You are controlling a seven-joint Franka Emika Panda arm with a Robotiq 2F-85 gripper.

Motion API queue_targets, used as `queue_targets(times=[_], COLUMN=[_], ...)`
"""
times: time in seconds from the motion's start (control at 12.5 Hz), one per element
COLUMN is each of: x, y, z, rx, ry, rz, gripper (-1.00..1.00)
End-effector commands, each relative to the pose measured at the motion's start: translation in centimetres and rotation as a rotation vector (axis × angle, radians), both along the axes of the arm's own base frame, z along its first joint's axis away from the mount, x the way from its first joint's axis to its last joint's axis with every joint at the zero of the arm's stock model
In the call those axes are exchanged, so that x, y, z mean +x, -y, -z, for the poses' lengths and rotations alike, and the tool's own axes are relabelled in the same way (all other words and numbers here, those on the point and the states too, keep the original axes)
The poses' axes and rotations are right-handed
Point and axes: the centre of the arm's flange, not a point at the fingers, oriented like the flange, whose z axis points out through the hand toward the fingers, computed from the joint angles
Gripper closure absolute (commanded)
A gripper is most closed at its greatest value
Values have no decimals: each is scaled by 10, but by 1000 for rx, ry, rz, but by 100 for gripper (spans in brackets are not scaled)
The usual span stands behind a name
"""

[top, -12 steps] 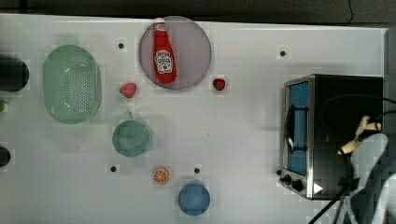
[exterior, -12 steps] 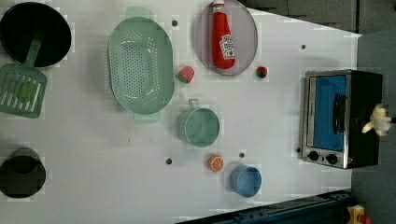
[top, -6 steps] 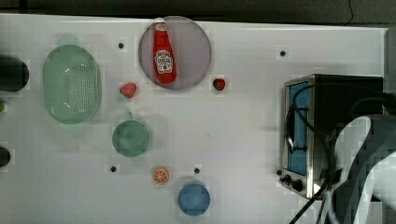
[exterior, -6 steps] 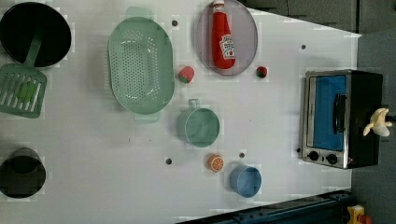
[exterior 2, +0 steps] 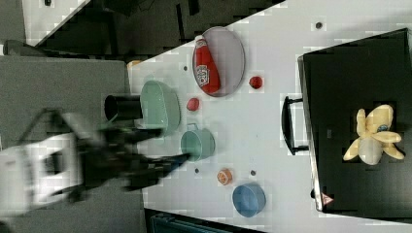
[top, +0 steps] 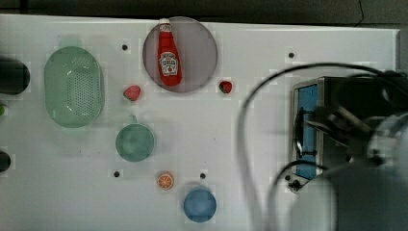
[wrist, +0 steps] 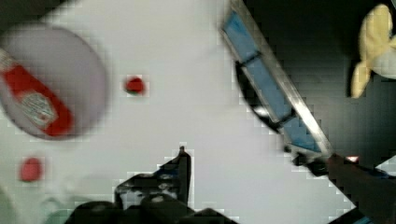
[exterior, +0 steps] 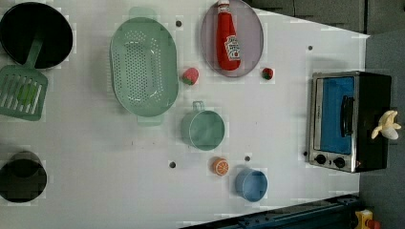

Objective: Pick banana from table and place on oven.

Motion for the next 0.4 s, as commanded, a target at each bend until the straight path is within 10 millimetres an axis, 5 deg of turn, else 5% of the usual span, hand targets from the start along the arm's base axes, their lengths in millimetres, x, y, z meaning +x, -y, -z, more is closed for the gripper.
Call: queue_targets(times=[0.08,0.4], x=[17,-4], y=[-83,-129], z=[9,11], rx=[15,19], ry=[-34,-80], rz=[215,435], gripper=[-100,-100])
